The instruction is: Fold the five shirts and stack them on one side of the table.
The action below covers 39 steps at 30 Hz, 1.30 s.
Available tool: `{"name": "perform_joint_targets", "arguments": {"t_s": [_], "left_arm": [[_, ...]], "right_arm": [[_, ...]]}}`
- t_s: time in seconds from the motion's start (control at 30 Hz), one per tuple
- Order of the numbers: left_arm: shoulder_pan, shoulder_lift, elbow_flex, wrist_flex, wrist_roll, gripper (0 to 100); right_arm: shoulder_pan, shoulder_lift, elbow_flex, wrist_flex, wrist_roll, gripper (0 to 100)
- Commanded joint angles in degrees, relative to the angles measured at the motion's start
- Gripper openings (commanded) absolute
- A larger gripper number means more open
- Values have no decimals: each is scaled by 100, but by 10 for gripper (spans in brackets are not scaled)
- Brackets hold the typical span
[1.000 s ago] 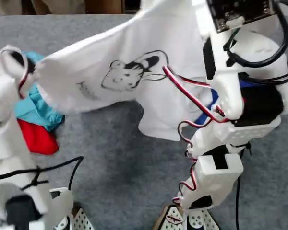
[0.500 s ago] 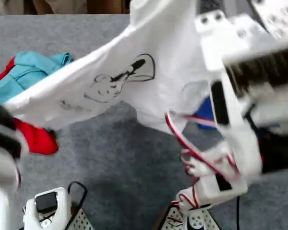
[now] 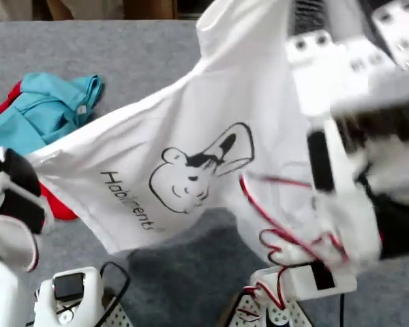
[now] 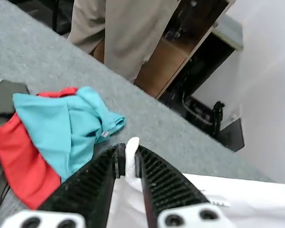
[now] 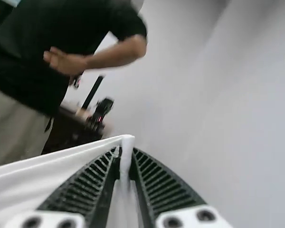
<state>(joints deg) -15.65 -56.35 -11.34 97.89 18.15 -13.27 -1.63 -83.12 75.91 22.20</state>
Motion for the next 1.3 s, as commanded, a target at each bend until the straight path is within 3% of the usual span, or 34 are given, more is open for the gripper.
{"name": "perform_joint_targets", "arguments": {"t_s": [0.0,0.17,0.33,0.43,0.57,0.8,1.1,1.27], "left_arm": [[44,13,422,-404,-70,19],[44,66,1538,-1407,-70,19],[53,84,3305,-3604,-44,19],[62,356,4158,-4914,-26,20],[53,1200,4281,-5741,-26,20],[70,2677,3481,-5793,-26,19],[220,2747,3279,-4826,-70,19],[229,2747,3297,-4290,-404,19]], "right_arm": [[-31,-40,936,-255,308,9],[198,-40,2941,-1600,299,9],[347,268,5068,-3982,299,9],[435,725,5675,-5266,299,9],[453,1341,5552,-5582,299,9],[479,2079,4910,-5196,299,5],[558,2448,4611,-3903,299,5],[585,2440,4567,-2514,730,5]]}}
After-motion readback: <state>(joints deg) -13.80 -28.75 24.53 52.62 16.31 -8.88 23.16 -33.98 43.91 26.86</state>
